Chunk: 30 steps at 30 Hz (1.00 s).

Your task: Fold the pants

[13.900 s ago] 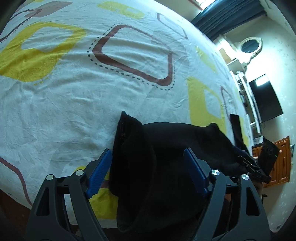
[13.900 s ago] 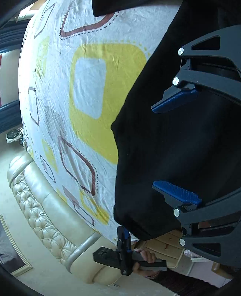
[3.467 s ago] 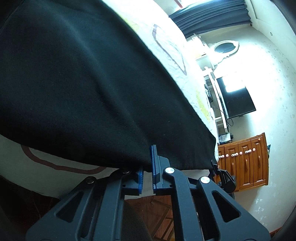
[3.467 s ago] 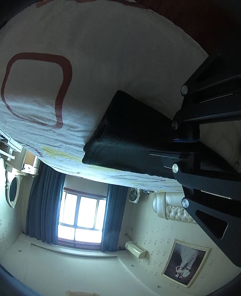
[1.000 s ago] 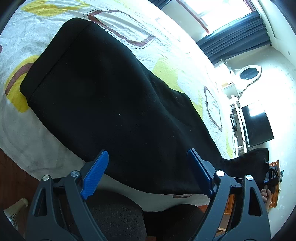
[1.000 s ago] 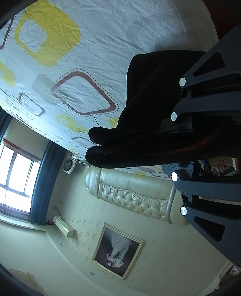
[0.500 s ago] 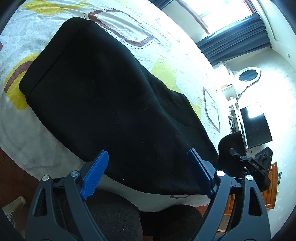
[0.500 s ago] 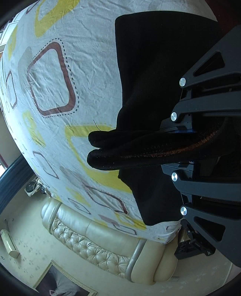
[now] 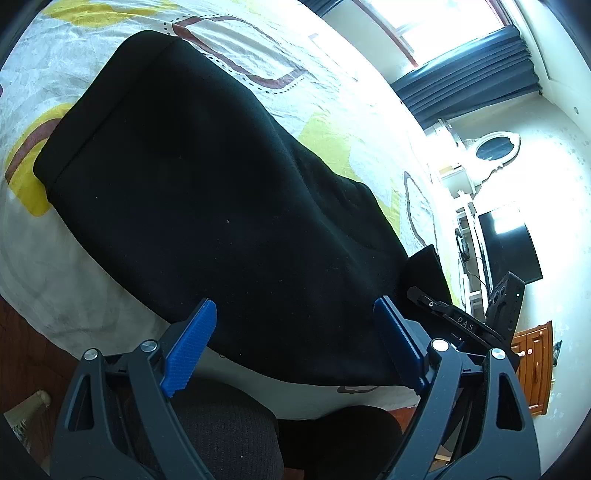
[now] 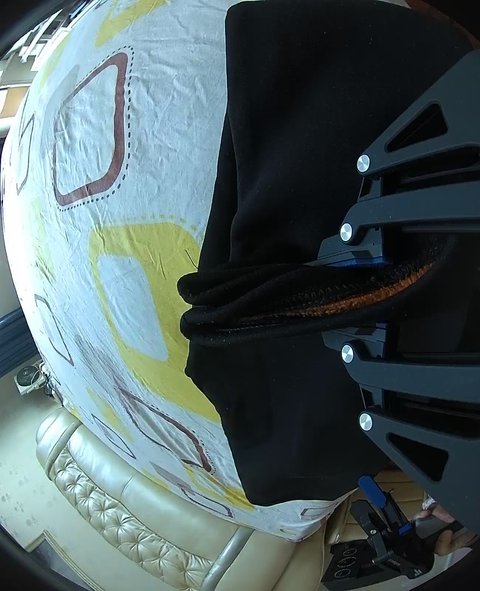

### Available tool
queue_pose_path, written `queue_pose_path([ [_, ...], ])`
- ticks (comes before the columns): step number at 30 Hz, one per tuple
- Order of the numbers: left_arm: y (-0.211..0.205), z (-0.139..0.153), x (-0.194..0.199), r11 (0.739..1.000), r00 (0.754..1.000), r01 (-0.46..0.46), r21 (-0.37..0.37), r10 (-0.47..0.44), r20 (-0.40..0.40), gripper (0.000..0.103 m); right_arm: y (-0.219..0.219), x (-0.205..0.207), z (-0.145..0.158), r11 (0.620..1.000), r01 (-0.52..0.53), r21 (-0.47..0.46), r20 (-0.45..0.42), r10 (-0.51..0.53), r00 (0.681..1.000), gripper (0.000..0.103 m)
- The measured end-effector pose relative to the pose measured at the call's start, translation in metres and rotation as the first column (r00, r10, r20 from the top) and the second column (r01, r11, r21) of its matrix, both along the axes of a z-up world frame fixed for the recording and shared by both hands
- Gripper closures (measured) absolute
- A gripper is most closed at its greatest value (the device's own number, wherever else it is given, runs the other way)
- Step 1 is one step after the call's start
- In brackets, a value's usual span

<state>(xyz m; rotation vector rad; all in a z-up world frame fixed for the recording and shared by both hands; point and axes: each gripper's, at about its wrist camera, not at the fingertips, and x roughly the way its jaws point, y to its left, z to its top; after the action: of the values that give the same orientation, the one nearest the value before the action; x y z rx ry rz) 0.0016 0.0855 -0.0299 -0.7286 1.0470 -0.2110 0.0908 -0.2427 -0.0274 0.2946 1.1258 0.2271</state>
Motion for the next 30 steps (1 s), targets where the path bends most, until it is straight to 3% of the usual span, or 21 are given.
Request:
queue_pose_path([
  [5,0.001,0.0,0.001,1.0,1.0,-0.002,-0.004,0.002,-0.004,0.016,0.017,-0.001,-0.001,0.998,-0.025,-0.063,0.014,0.026,1.0,0.075],
  [19,0.005,-0.004,0.005,1.0,1.0,-0.012,-0.027,0.011,-0.021,0.016,0.079,-0.023,-0.006,0.975,-0.15,-0.166,0.062,0.162,0.985,0.036],
  [24,0.006,-0.005,0.006,1.0,1.0,-0.013,-0.028,0.012,-0.024,0.016,0.096,-0.032,-0.008,0.943,-0.186,-0.278,0.085,0.216,0.973,0.032],
  [30,0.006,-0.006,0.007,1.0,1.0,-0.011,-0.025,0.01,-0.028,0.016,0.105,-0.041,-0.008,0.915,-0.206,-0.347,0.106,0.256,0.961,0.031],
])
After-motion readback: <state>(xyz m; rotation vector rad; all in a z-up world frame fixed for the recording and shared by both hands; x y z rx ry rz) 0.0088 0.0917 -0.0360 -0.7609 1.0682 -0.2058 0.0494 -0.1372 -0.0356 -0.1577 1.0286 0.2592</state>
